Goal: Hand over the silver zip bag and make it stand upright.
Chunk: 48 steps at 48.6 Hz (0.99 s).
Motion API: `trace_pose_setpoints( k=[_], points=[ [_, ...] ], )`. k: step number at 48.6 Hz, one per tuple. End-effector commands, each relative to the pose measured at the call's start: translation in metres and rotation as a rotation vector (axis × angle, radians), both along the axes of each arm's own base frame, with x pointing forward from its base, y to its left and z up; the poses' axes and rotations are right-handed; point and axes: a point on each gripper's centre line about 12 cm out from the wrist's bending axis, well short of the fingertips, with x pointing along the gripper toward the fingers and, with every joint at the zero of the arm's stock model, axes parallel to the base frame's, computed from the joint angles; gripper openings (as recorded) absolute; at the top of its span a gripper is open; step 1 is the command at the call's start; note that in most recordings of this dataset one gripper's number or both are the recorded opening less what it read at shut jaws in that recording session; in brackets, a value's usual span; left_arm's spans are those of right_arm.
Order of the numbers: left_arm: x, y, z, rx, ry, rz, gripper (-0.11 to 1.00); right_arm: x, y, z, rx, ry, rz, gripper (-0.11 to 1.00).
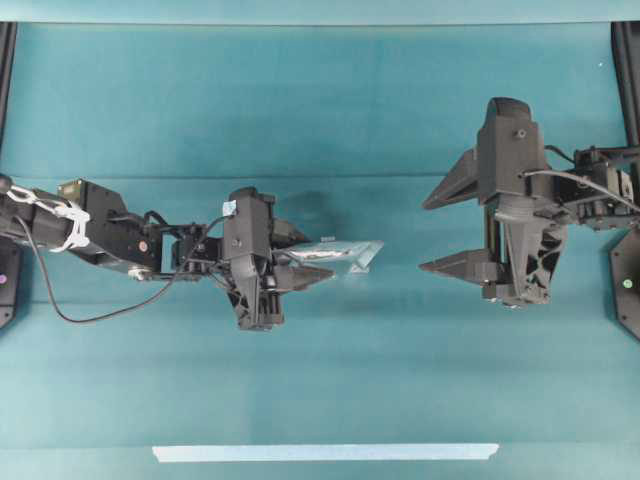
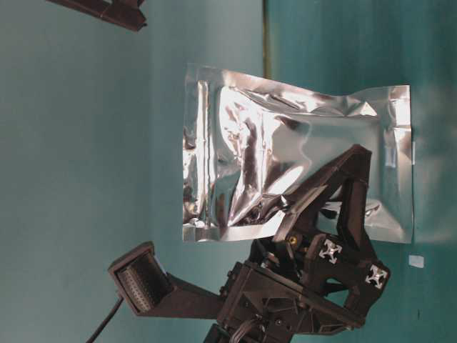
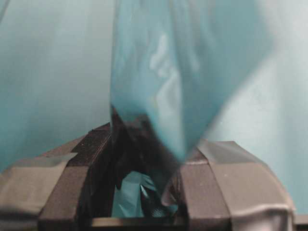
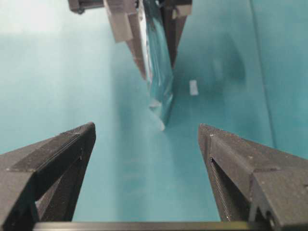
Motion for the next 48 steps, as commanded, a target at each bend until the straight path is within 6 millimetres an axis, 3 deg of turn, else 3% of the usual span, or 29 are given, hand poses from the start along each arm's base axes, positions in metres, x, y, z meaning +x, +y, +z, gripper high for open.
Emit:
trace_pose_setpoints(
  k=[1,48],
  points=[
    [0.0015,-0.0043,0.0040,0.003,-0.009,-0.012,0.27,0.0004,0.0008,0.0054,0.005,-0.023,-0.003,0.89],
    [0.0019,-0.0044,0.0038,0.004,-0.009,-0.013,0.27,0.0008,0.0008,0.0047,0.006,-0.031,-0.004,0.89]
  ],
)
